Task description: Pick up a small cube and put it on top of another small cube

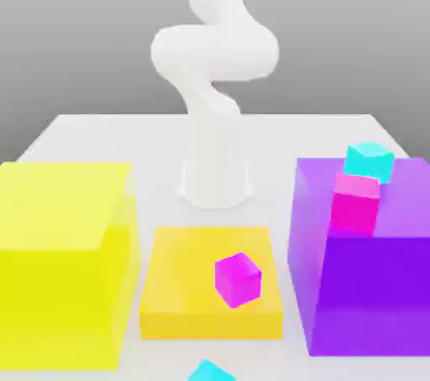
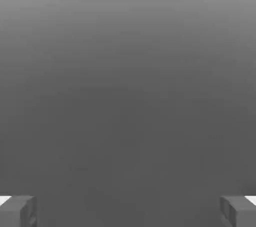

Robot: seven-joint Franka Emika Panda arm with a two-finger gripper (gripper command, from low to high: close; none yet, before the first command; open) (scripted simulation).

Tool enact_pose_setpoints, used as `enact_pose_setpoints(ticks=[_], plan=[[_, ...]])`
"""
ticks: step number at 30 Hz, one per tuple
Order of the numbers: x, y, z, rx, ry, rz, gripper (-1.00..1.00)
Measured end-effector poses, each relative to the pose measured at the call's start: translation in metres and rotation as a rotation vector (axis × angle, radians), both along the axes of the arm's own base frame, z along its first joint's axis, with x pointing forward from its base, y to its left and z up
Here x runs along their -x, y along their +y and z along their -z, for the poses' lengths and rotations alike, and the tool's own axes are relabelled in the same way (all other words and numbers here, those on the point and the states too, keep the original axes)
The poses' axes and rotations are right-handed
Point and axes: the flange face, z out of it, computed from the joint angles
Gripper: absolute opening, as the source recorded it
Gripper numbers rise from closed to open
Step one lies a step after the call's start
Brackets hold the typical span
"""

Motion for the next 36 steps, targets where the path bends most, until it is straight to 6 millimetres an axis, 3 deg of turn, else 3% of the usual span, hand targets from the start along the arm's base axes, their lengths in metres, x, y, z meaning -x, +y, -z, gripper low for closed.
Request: enact_pose_setpoints(ticks=[8, 16, 23, 33, 34, 36], plan=[[-0.091, -0.002, 0.114, -0.031, 0.199, 0.162, 0.0], [-0.145, -0.011, 0.247, -0.083, 0.386, 0.307, 0.0], [-0.162, -0.016, 0.37, -0.153, 0.548, 0.426, 0.0], [-0.153, -0.01, 0.532, -0.243, 0.703, 0.539, 0.0], [-0.153, -0.01, 0.543, -0.243, 0.704, 0.539, -1.0], [-0.153, -0.01, 0.543, -0.243, 0.703, 0.539, -1.0]])
